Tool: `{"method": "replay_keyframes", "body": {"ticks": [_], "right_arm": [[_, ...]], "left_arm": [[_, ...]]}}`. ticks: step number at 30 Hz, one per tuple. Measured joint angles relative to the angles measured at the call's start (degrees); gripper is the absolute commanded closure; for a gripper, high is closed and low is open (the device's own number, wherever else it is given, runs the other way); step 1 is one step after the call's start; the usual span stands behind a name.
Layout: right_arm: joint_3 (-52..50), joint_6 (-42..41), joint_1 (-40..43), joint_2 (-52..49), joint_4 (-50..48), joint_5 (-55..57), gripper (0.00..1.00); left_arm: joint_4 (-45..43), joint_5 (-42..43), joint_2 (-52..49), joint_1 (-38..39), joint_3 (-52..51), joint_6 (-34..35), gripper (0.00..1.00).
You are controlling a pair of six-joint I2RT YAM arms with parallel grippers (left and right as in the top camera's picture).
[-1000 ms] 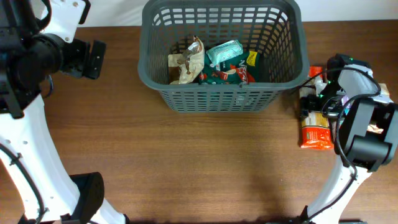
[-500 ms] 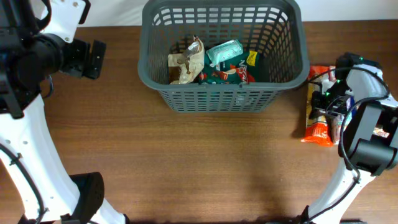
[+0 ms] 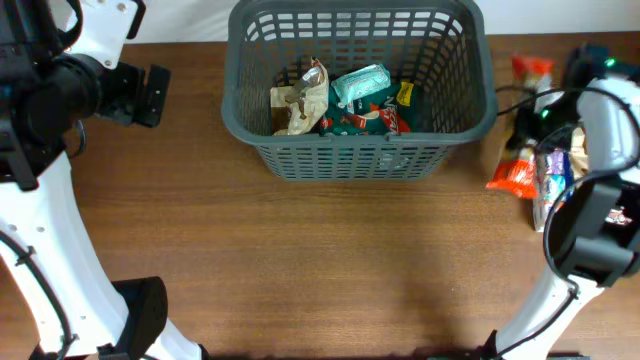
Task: Pack container
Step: 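Reach the right gripper to the red spaghetti pack and grasp it, then lift the spaghetti pack with the right gripper and place it in the basket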
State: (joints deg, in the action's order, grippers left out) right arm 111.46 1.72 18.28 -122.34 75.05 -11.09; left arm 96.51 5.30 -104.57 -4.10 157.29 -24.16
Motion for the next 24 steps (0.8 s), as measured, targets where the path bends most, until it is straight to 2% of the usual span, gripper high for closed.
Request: {"method": "replay_keyframes", "body": {"ticks": [8,15,20,24], "right_arm": [[13.40,-0.48,0.00,8.02,4.76,-1.44,0.96],[21.64,-0.50,-0.74,18.25,6.05,-3.67,0.96],[22.82,2.21,-5.25,26.73,6.67,-4.07,0.96],[23.23,8.57,-11.87,31.19,7.78,-4.72,0.96]], "left_arm": [[0.00,0.00,0.00,0.00,0.00,0.00,0.01],[0.00,0.00,0.00,0.00,0.00,0.00,0.01],[0.00,0.00,0.00,0.00,0.00,0.00,0.01],[0.00,0.00,0.00,0.00,0.00,0.00,0.01]]}}
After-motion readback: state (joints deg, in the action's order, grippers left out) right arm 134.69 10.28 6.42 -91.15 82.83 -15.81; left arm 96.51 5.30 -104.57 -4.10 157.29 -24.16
